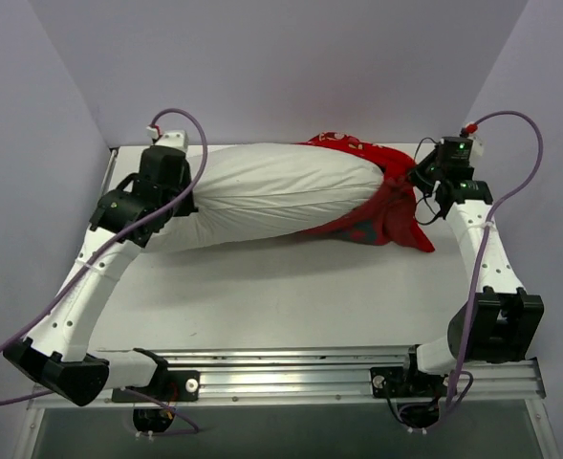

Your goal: Remove the pillowcase from the pillow

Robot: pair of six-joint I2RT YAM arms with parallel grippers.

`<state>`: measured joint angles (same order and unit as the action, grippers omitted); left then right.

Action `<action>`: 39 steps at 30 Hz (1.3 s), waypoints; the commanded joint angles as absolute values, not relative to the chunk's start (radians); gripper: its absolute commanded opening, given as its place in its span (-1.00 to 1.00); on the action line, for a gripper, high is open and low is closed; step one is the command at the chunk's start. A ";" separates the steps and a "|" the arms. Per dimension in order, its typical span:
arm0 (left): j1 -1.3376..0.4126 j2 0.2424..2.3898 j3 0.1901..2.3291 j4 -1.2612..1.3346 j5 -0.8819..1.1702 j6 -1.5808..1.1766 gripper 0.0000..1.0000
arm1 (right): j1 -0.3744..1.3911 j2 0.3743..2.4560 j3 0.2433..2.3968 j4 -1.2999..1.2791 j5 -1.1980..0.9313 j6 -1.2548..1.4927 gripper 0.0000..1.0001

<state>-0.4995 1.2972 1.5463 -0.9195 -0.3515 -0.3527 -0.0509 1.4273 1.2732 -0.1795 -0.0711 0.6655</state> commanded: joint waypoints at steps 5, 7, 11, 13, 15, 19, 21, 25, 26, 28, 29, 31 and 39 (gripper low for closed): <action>-0.288 1.249 1.827 -1.091 -0.640 -0.198 -0.95 | -0.195 1.456 1.506 -0.213 0.287 0.589 -1.00; -0.285 1.275 1.879 -1.086 -0.621 -0.189 -0.95 | -0.195 1.454 1.520 -0.221 0.233 0.563 -1.00; -0.288 1.289 1.898 -1.063 -0.548 -0.193 -0.95 | -0.187 1.414 1.503 -0.204 0.100 0.538 -1.00; -0.287 1.272 1.876 -1.010 -0.509 -0.187 -0.95 | -0.183 1.394 1.511 -0.193 0.077 0.522 -1.00; -0.287 1.307 1.913 -1.005 -0.506 -0.167 -0.95 | -0.183 1.426 1.602 -0.215 0.060 0.512 -1.00; -0.285 1.452 2.165 -1.058 -0.522 -0.147 -0.95 | -0.167 1.512 1.785 -0.226 0.011 0.485 -1.00; -0.285 1.543 2.253 -1.090 -0.511 -0.149 -0.95 | -0.164 1.546 1.839 -0.193 -0.018 0.474 -1.00; -0.279 1.715 2.540 -1.182 -0.517 -0.153 -0.95 | -0.166 1.635 2.087 -0.210 -0.003 0.453 -1.00; -0.267 1.747 2.675 -1.205 -0.508 -0.158 -0.95 | -0.166 1.672 2.124 -0.210 0.027 0.445 -1.00; -0.255 1.766 2.692 -1.166 -0.509 -0.181 -0.95 | -0.166 1.704 2.190 -0.215 0.055 0.440 -1.00; -0.246 1.753 2.683 -1.143 -0.512 -0.201 -0.95 | -0.166 1.724 2.224 -0.203 0.081 0.439 -1.00; -0.230 1.709 2.628 -1.054 -0.517 -0.238 -0.95 | -0.166 1.726 2.211 -0.161 0.103 0.443 -1.00; -0.230 1.467 2.208 -0.718 -0.600 -0.215 -0.95 | -0.164 1.617 1.892 0.032 -0.013 0.453 -1.00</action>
<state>-0.2466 1.6474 2.2551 -1.0718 -0.4767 -0.2161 -0.1574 1.7050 1.9682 -0.1413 0.0227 0.4541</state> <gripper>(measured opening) 0.056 0.101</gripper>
